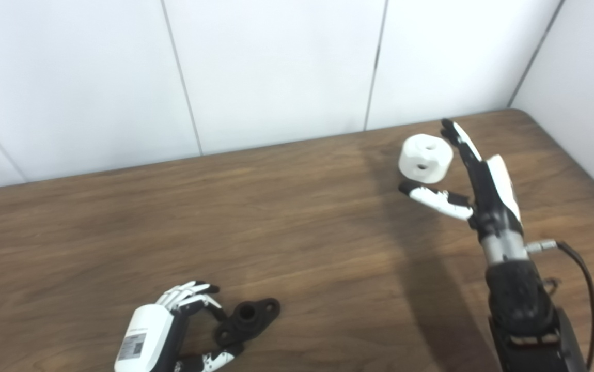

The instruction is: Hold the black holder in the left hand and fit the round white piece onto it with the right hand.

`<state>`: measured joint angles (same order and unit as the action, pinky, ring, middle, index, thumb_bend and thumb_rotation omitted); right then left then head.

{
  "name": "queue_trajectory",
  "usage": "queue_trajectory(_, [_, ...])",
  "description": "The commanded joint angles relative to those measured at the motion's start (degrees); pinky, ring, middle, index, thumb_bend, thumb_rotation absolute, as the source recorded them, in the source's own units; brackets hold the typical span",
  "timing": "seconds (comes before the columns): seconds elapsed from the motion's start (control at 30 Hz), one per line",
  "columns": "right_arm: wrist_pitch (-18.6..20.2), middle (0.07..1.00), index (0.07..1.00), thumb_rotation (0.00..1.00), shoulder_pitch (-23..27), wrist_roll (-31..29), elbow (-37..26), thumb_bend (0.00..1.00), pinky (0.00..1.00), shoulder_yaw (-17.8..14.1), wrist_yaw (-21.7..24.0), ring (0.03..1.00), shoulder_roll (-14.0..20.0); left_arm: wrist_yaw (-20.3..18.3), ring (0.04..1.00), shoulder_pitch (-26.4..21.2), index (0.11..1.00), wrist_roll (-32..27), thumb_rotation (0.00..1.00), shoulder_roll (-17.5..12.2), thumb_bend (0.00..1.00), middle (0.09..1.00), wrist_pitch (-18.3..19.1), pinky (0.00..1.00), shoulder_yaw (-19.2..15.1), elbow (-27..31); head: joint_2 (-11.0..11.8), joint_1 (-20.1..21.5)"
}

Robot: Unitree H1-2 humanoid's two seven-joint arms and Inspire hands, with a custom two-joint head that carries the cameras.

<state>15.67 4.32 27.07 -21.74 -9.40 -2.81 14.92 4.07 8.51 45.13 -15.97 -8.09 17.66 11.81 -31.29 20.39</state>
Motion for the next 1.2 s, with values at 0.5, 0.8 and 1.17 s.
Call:
queue_trajectory(0.5, [5.7,0.938,0.883,0.35,13.5,2.1,9.3,0.78,0.89,0.4,5.4,0.983,12.9,-1.6,0.821,1.2,0.486,1.1,0.04,-0.9,0.52,0.762,0.8,0.85,0.6,-3.6,0.5,0.5])
queue_trajectory(0.8, [5.2,0.927,0.862,0.32,18.8,3.1,18.7,0.83,0.9,3.9,6.9,0.999,17.5,-1.9,0.821,1.0,0.486,1.4,0.04,-0.8,0.52,0.762,1.1,0.84,0.7,-3.5,0.5,0.4])
queue_trajectory(1.17, [10.3,0.9,0.84,0.3,24.6,6.1,26.5,0.89,0.9,9.8,11.2,1.0,21.3,-2.1,0.825,1.3,0.486,1.4,0.04,-0.9,0.52,0.763,1.2,0.84,0.8,-2.9,0.0,0.6])
